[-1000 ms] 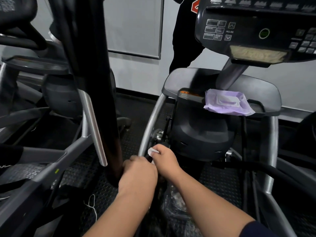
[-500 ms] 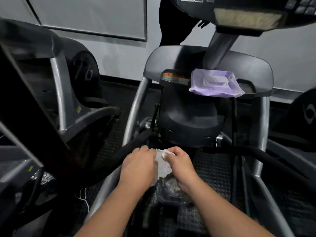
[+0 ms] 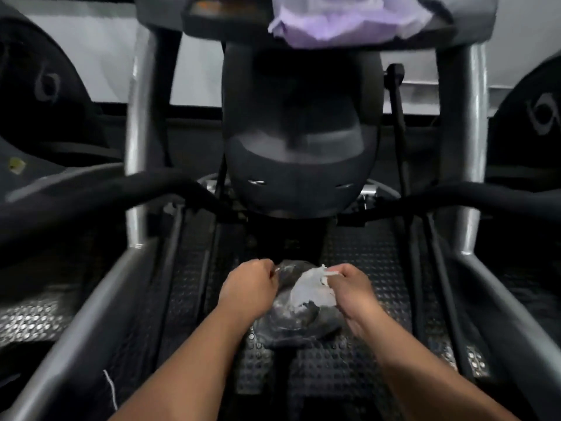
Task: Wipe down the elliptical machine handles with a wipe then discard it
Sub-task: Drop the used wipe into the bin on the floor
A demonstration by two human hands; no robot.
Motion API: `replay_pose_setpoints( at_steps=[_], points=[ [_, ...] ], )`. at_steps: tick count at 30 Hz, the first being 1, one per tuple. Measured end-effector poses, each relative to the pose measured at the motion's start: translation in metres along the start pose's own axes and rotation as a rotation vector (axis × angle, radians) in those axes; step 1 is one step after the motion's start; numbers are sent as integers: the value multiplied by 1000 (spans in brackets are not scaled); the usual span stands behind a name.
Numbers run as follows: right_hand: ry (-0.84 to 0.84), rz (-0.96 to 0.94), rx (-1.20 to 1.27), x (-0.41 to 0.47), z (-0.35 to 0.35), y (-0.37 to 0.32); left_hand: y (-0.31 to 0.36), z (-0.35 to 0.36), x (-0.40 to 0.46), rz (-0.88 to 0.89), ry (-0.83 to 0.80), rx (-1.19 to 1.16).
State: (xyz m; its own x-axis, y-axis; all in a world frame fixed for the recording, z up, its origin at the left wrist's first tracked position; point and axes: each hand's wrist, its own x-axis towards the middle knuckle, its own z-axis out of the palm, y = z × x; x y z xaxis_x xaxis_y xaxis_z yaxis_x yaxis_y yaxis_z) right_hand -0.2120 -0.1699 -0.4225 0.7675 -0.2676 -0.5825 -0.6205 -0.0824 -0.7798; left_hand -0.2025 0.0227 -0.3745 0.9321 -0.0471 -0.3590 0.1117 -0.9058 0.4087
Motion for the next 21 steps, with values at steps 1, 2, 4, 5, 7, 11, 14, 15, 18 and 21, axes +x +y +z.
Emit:
replay_pose_setpoints(
  at_steps=[1, 2, 4, 5, 7, 11, 14, 15, 18, 21],
  points=[
    [25, 13, -9, 12, 0, 15, -7, 16, 7, -15, -24, -11],
    [44, 22, -18, 24, 1, 32, -14, 34, 14, -27, -44, -21],
    [45, 25, -47, 48, 7, 71, -28, 73, 30, -39, -72, -15],
    [30, 31, -63, 61, 10, 91, -36, 92, 40, -42, -74, -7],
    [2, 52, -97, 89, 21, 130, -52, 131, 59, -43, -73, 25],
    [-30, 49, -217, 139, 41, 189, -82, 203, 91, -14, -76, 61],
    [-28, 47, -252, 163, 53, 218, -101, 241, 108, -3, -78, 59],
    [-6, 47, -273, 170, 56, 225, -107, 252, 113, 0, -79, 56],
    [41, 36, -396, 194, 61, 235, -122, 276, 126, -13, -116, 31],
    [-3, 8, -532, 209, 65, 237, -128, 287, 136, -8, -151, 33]
  ],
)
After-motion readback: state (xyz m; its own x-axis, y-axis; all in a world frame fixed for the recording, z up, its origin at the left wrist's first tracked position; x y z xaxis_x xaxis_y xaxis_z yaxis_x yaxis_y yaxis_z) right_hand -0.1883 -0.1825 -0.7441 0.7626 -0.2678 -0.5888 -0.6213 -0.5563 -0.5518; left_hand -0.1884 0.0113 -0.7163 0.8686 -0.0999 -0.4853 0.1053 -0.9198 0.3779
